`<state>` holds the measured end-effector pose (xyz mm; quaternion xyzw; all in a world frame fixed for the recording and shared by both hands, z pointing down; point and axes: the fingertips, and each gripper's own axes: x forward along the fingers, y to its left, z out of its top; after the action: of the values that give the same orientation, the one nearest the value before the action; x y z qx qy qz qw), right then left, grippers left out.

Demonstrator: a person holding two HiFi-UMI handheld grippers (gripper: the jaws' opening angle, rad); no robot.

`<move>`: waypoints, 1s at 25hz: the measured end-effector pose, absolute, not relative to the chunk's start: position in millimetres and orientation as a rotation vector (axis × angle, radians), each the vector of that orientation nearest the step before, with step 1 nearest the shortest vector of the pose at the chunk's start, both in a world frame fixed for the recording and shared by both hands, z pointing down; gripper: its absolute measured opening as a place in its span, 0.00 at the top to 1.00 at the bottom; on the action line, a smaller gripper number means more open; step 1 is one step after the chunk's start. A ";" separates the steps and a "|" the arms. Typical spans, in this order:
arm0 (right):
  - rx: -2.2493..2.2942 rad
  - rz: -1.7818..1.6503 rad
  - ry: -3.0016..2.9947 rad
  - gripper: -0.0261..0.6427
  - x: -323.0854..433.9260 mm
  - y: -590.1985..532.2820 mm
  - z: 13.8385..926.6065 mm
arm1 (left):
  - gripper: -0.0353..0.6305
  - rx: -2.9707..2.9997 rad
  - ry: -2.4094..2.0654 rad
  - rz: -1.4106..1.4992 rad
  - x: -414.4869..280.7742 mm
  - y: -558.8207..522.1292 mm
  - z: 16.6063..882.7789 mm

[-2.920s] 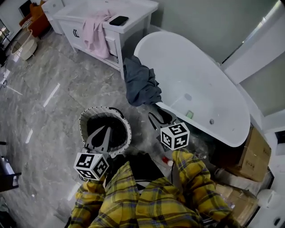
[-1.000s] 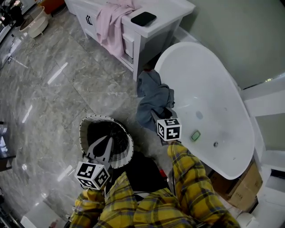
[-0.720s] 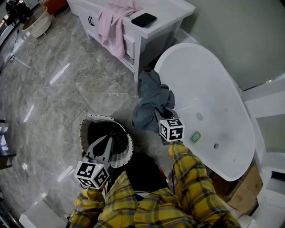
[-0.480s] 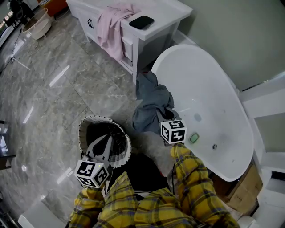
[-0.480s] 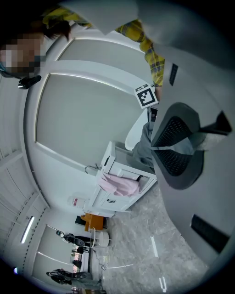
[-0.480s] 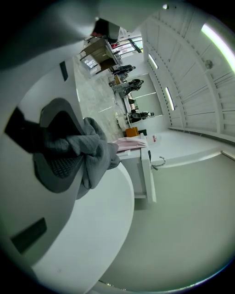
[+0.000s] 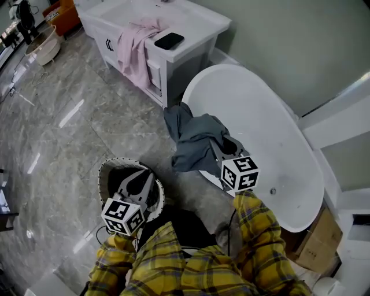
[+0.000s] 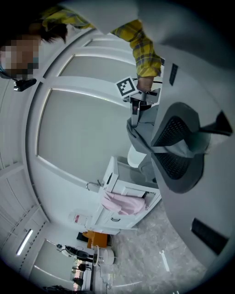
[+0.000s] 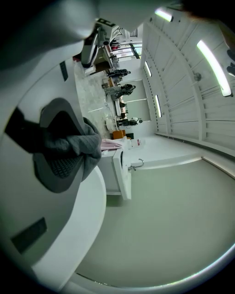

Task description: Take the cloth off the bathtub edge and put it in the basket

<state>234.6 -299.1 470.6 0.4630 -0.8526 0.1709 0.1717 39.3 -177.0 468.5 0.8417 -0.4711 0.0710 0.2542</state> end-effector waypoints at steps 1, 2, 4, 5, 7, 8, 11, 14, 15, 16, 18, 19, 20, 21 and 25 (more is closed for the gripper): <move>1.315 0.473 -2.429 0.82 238.3 -298.3 459.4 | 0.89 2.302 -1.265 0.193 45.4 -179.6 467.1; 1.317 0.463 -2.436 0.82 242.2 -297.5 448.3 | 0.89 2.317 -1.251 0.193 51.4 -182.3 465.7; 1.322 0.443 -2.450 0.82 249.6 -294.9 426.7 | 0.88 2.348 -1.223 0.190 62.8 -186.6 463.7; 1.325 0.433 -2.456 0.82 252.8 -292.9 416.3 | 0.86 2.362 -1.208 0.188 68.1 -188.2 463.2; 1.331 0.412 -2.471 0.82 257.5 -288.8 395.3 | 0.76 2.387 -1.173 0.180 78.1 -191.2 462.2; 1.334 0.400 -2.478 0.82 259.3 -287.0 384.8 | 0.74 2.400 -1.155 0.177 83.0 -192.8 461.5; 1.334 0.366 -2.498 0.82 263.4 -281.7 355.6 | 0.69 2.437 -1.102 0.167 97.6 -197.1 458.5; 1.327 0.341 -2.510 0.82 265.5 -274.0 331.1 | 0.65 2.473 -1.052 0.152 109.9 -198.6 452.9; 1.324 0.333 -2.514 0.82 266.0 -271.0 323.4 | 0.64 2.489 -1.032 0.146 114.2 -198.6 450.5; 1.321 0.325 -2.519 0.82 266.6 -268.3 315.6 | 0.63 2.506 -1.009 0.143 118.9 -198.5 448.4; 1.317 0.311 -2.531 0.82 268.5 -263.5 300.1 | 0.59 2.539 -0.960 0.152 129.5 -198.2 447.3; 1.314 0.305 -2.537 0.82 269.5 -261.6 292.6 | 0.58 2.555 -0.939 0.163 135.0 -198.4 448.6; 1.310 0.299 -2.545 0.82 270.5 -259.6 285.7 | 0.56 2.569 -0.921 0.176 140.2 -198.9 450.8; 1.304 0.295 -2.552 0.82 271.5 -257.5 279.4 | 0.55 2.580 -0.907 0.188 145.1 -199.6 453.3; 1.283 0.269 -2.573 0.82 277.2 -244.7 255.8 | 0.51 2.602 -0.879 0.205 161.7 -204.6 457.2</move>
<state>277.2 -244.7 255.8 0.4407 -0.8839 0.0923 0.1264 161.7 -204.6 457.2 0.9271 -0.3133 0.0729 0.1923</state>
